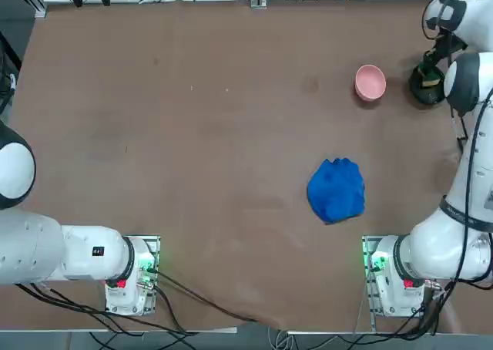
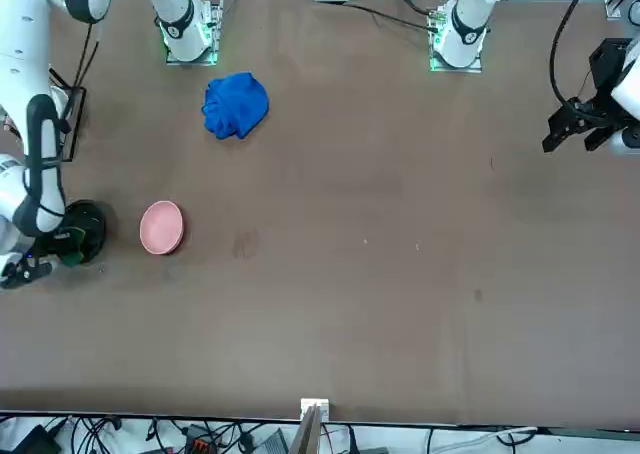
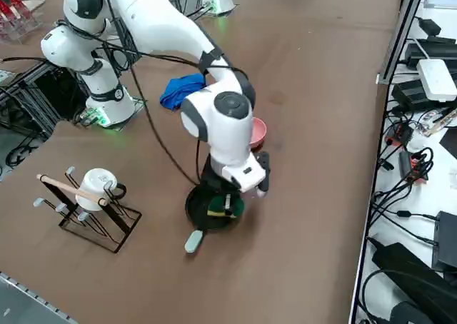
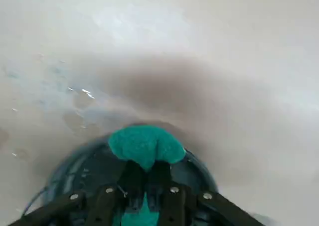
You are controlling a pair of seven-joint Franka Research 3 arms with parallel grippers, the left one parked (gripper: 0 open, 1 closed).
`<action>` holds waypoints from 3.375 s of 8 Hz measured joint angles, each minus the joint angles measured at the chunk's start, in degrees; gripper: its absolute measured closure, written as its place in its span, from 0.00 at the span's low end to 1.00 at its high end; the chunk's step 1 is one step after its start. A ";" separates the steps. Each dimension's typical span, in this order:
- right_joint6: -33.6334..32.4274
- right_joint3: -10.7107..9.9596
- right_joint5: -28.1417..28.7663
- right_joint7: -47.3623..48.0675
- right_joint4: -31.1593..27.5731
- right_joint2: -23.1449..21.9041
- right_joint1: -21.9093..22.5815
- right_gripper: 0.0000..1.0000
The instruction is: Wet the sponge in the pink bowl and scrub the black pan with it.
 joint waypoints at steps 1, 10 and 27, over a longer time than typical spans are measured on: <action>-2.56 -0.13 0.00 0.42 0.24 -0.17 0.68 0.93; -20.73 0.37 0.05 15.49 2.68 -15.50 16.16 0.93; 10.73 1.35 6.18 46.13 -13.38 -7.18 46.30 0.43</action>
